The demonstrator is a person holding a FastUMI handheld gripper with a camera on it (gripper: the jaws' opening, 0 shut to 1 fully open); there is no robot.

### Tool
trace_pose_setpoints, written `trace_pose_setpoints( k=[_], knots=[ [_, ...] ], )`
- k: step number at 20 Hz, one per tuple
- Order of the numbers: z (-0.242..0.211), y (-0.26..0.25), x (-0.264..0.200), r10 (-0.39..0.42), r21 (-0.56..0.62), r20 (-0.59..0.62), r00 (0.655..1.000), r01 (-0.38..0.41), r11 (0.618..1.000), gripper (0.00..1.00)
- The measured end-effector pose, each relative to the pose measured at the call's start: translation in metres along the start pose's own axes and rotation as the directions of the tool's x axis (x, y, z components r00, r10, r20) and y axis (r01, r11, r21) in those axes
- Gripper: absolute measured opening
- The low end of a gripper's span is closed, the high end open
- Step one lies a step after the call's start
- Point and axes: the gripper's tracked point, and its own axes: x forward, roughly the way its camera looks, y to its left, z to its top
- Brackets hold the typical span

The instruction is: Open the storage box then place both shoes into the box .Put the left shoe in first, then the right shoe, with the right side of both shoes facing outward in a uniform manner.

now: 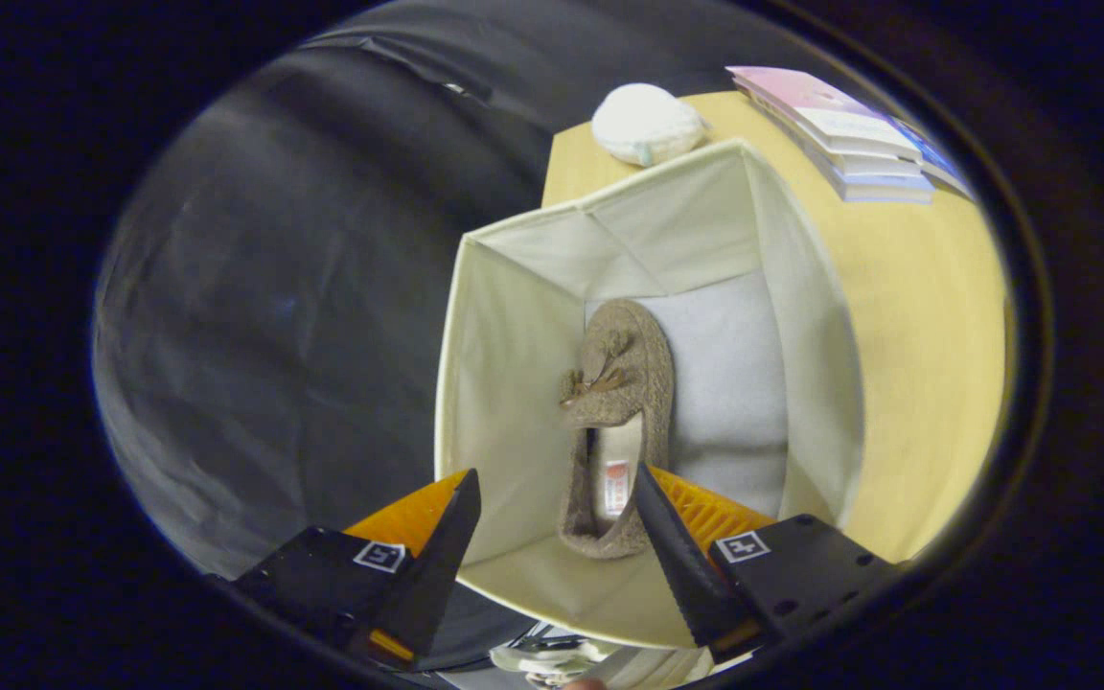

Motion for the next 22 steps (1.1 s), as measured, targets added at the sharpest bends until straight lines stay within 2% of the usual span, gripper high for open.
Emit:
trace_pose_setpoints(
  k=[2,6,13,17,22],
  knots=[
    [0.001,-0.001,-0.02,0.027,-0.028,0.029,0.999,-0.027,0.999,1.0],
    [0.007,-0.034,-0.066,-0.021,-0.08,0.108,0.994,0.03,0.996,1.0],
    [0.023,-0.104,-0.151,-0.081,-0.022,0.253,0.964,0.089,0.996,1.0],
    [0.033,-0.175,-0.199,-0.155,0.059,0.302,0.94,0.144,0.988,1.0],
    [0.036,-0.282,-0.252,-0.252,0.163,0.305,0.919,0.21,0.964,1.0]
  ],
)
